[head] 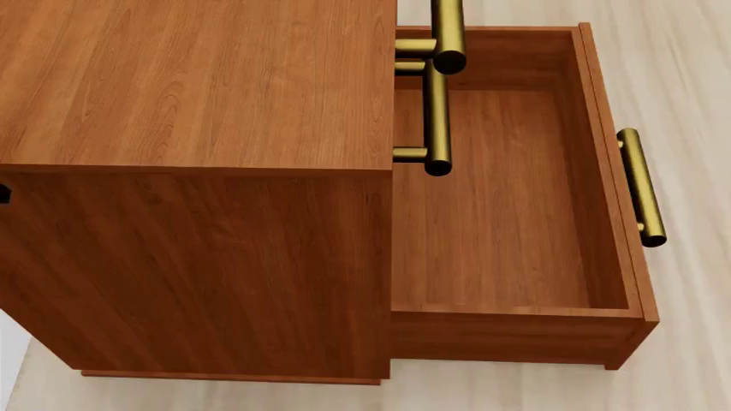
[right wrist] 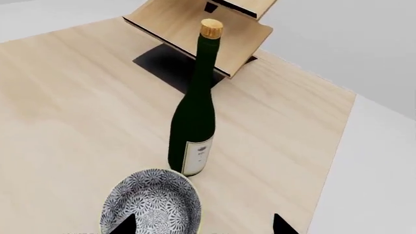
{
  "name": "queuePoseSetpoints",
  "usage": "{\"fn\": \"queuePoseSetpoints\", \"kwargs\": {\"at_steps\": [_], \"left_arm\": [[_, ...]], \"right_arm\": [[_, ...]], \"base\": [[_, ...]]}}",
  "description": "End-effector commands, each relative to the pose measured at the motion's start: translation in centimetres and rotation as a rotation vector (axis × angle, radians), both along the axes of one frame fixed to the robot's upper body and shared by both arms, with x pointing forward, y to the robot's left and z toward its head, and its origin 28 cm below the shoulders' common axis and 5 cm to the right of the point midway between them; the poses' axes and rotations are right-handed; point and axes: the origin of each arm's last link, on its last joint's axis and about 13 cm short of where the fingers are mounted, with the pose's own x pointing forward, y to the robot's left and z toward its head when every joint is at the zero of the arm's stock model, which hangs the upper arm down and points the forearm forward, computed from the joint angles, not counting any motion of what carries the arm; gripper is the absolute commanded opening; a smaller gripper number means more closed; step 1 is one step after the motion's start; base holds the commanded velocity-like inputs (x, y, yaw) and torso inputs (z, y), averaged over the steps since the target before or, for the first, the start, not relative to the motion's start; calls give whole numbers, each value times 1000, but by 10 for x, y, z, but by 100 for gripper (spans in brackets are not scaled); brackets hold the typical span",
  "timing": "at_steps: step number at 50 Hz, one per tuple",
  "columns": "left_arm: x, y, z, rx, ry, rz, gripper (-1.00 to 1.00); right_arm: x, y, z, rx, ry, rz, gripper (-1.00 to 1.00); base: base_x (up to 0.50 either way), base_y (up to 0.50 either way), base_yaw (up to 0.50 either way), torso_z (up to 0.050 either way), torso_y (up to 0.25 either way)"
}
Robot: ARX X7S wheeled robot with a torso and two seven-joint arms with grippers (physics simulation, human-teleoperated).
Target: Put the bowl in the bottom drawer of the cabinet.
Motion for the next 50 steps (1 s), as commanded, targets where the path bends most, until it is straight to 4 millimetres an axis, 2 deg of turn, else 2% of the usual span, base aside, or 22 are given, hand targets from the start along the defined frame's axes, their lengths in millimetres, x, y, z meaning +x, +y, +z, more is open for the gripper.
{"fn": "queuePoseSetpoints", "kwargs": {"at_steps": [1, 17, 35, 50], "left_arm": [[1, -2, 0, 2, 2, -4, 100], [2, -3, 1, 10, 4, -4, 100], [3, -7, 3, 26, 8, -8, 100], [5, -7, 4, 30, 8, -10, 100]], "right_arm": [[14, -10, -7, 43, 29, -9, 100], [27, -22, -15, 85, 60, -11, 100], [38, -34, -10, 171, 100, -26, 100], [46, -40, -15, 214, 128, -50, 100]], "base": [[0, 0, 0, 0, 0], [0, 0, 0, 0, 0], [0, 0, 0, 0, 0], [0, 0, 0, 0, 0]]}}
